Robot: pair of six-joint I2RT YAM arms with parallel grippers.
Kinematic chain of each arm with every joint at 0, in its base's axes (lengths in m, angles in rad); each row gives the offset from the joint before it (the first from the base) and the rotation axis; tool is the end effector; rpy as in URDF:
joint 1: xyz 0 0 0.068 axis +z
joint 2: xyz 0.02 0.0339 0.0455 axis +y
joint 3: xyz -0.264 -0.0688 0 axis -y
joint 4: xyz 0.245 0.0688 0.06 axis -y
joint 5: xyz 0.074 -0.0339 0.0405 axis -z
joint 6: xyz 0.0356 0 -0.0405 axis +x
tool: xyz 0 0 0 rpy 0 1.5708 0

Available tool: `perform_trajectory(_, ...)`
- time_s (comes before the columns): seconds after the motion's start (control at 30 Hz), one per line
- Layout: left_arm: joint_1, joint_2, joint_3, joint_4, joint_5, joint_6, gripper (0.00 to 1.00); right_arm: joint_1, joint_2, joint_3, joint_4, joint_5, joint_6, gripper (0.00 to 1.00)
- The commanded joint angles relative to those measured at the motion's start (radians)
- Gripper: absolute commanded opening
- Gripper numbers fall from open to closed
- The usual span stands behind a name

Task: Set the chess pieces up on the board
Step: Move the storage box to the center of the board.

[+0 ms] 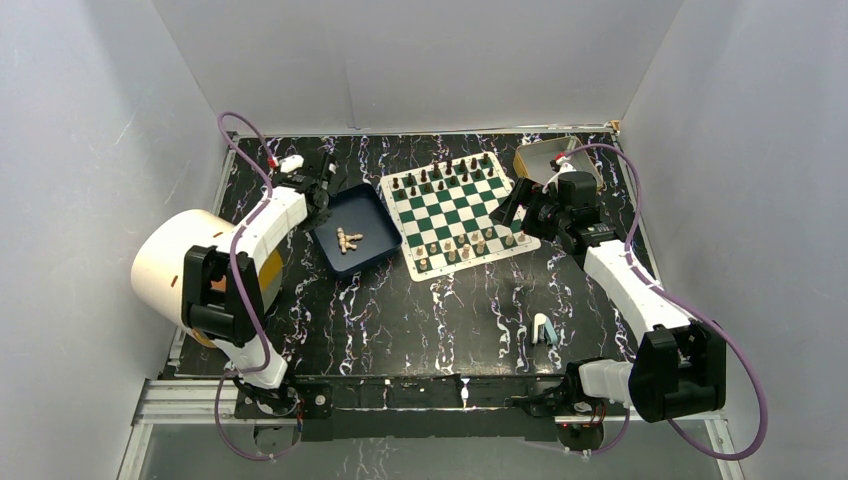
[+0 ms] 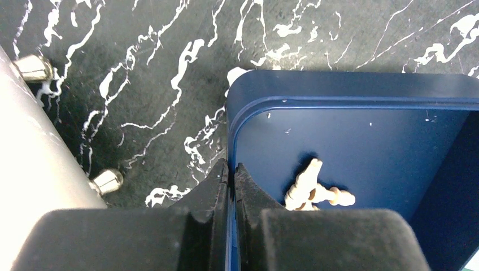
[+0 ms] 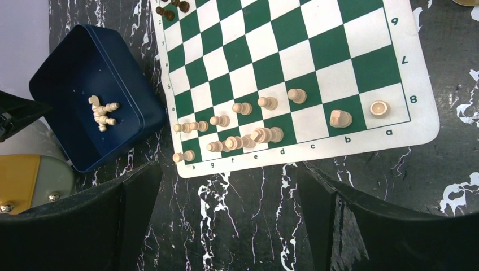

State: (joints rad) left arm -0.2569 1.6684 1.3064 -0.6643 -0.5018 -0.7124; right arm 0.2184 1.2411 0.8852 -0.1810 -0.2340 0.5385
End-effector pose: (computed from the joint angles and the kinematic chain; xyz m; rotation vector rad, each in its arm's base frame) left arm 0.3434 -0.0725 0.2556 -0.7169 2.3244 0.2347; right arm 0.2700 0.0684 0.2786 0.2023 2.1608 0.6914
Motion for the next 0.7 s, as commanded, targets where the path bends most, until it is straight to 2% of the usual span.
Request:
perform_trajectory(0.0, 0.01, 0.02, 0.079, 0.007, -0.052, 0.1, 0.0, 0.004, -0.027, 0.012, 0.021, 0.001, -0.018, 0.99)
perform_trajectory(0.67, 0.016, 0.169, 0.108, 0.023, -0.035, 0.187, 0.0, 0.004, -0.01, 0.011, 0.031, -0.004, -0.012, 0.99)
